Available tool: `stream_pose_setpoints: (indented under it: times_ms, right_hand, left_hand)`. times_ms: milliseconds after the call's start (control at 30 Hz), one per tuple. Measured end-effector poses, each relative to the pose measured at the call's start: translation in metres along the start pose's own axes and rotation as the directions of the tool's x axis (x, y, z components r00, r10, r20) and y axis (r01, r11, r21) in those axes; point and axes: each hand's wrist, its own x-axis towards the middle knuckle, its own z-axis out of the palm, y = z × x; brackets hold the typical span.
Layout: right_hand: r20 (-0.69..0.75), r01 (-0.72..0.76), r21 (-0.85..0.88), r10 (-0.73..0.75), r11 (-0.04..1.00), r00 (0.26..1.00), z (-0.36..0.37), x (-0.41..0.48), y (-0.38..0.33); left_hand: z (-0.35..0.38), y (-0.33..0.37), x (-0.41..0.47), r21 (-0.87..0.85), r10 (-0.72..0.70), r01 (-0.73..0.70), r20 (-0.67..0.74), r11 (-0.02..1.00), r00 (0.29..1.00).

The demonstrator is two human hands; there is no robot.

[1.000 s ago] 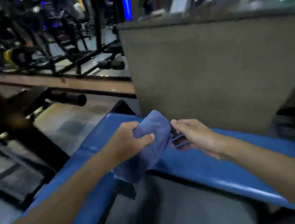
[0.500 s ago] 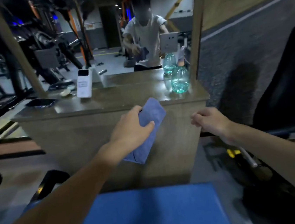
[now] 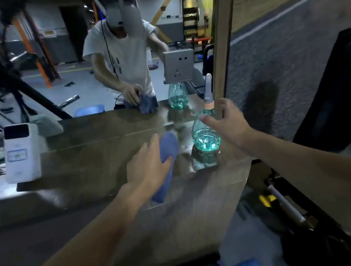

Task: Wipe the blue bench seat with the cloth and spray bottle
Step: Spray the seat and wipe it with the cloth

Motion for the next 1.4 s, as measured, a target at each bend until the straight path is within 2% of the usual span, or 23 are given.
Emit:
stream_pose_setpoints:
  times_ms: [133,300,500,567,667,833,967,1133,1200,1267,1333,1400]
  right_hand:
    - [-0.032,0.012,0.014,-0.011,1.0,0.999,0.012,0.018,0.001]
    - [-0.089,0.097,0.007,-0.096,0.995,0.991,0.005,0.008,-0.003]
    - [-0.228,0.2,0.107,-0.172,0.974,0.958,-0.023,-0.075,0.003]
    - [-0.268,0.197,0.162,-0.149,0.967,0.952,-0.035,-0.112,0.01]
    - [-0.252,0.112,0.246,-0.049,0.963,0.967,-0.044,-0.173,0.045]
    - [-0.126,-0.16,0.165,0.181,0.973,0.975,-0.033,-0.276,0.155]
    - [-0.064,-0.309,0.128,0.319,0.942,0.946,-0.011,-0.356,0.249]
    - [-0.082,-0.494,0.157,0.51,0.855,0.856,0.04,-0.433,0.351]
    - [-0.099,-0.54,0.12,0.551,0.833,0.828,0.061,-0.459,0.384]
    - [-0.094,-0.575,0.106,0.584,0.811,0.806,0.083,-0.48,0.412]
    - [-0.108,-0.592,0.067,0.595,0.803,0.796,0.1,-0.495,0.432]
    - [-0.111,-0.603,0.041,0.604,0.796,0.789,0.112,-0.503,0.446]
  left_hand:
    - [0.011,-0.009,0.01,0.041,0.019,-0.021,0.053,0.999,0.998]
    - [0.003,-0.006,0.0,-0.033,0.051,-0.05,0.046,0.998,0.998]
    - [0.003,0.017,-0.063,-0.124,0.137,-0.135,0.011,0.983,0.991]
    - [0.012,0.024,-0.094,-0.157,0.152,-0.148,0.011,0.976,0.988]
    - [0.042,0.024,-0.147,-0.228,0.1,-0.085,0.055,0.97,0.993]
    - [0.129,0.01,-0.233,-0.271,0.02,0.044,0.228,0.962,0.974]
    - [0.217,-0.016,-0.296,-0.265,-0.06,0.171,0.379,0.949,0.924]
    - [0.333,-0.057,-0.353,-0.234,-0.104,0.224,0.435,0.946,0.894]
    - [0.377,-0.077,-0.374,-0.188,-0.101,0.211,0.468,0.959,0.878]
    - [0.414,-0.095,-0.395,-0.048,-0.126,0.175,0.512,0.983,0.85]
    - [0.44,-0.107,-0.412,0.182,-0.106,0.007,0.541,0.983,0.834]
    - [0.456,-0.118,-0.425,0.256,0.047,-0.192,0.483,0.947,0.875]
